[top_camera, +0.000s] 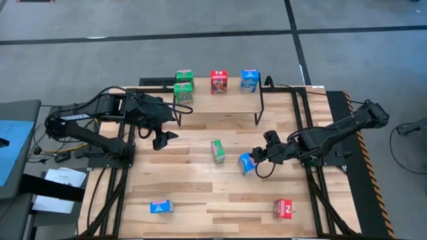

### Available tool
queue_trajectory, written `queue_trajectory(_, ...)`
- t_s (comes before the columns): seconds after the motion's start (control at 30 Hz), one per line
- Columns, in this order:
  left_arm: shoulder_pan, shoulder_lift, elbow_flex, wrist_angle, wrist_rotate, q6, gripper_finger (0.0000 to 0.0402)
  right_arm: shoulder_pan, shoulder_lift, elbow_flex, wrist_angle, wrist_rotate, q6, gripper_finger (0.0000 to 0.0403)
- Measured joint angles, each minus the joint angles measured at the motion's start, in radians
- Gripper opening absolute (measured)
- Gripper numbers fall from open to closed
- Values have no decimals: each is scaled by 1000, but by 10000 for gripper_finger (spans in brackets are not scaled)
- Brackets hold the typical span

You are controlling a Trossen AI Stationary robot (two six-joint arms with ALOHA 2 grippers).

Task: Stack cereal on shelf
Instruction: Put the right blue cereal box on the shelf aligned with the other blue cereal box

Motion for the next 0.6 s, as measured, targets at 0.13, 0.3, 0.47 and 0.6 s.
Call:
queue_trajectory(0.13,0,0,0,0,0,0,313,-3,29,86,-108,0,-71,250)
queue_trajectory(0.3,0,0,0,0,0,0,313,-3,113,206,-263,-10,-117,250)
queue_trajectory(0.47,0,0,0,0,0,0,313,-2,232,294,-356,-67,-116,250)
queue_trajectory(0.6,0,0,0,0,0,0,313,8,305,342,-382,-78,-116,250)
